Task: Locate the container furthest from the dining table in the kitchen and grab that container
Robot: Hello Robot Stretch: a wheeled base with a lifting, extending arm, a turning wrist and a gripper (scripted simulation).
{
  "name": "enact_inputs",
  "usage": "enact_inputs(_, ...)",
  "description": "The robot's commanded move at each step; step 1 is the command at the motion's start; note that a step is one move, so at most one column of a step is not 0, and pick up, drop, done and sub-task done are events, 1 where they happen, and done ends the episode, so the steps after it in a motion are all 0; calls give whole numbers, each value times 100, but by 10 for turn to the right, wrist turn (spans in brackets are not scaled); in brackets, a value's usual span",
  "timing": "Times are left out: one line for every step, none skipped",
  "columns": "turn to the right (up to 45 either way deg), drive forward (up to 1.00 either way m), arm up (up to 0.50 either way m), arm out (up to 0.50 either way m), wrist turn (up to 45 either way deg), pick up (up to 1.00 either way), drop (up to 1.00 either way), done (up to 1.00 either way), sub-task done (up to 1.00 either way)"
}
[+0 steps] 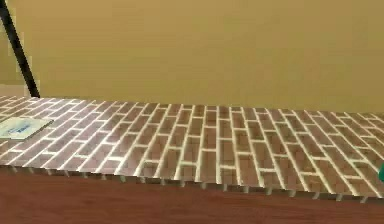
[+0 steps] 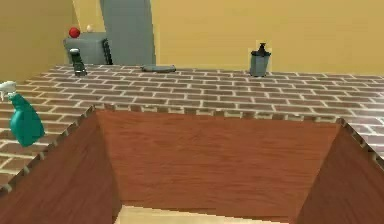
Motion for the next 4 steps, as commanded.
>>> enact_inputs(-360, 0, 0, 0, 0, 0, 0, 0, 0)
enact_inputs(0, 0, 50, 0, 0, 0, 0, 0, 0)
enact_inputs(0, 0, 38, 0, 0, 0, 0, 0, 0)
enact_inputs(0, 0, 0, 50, 0, 0, 0, 0, 0)
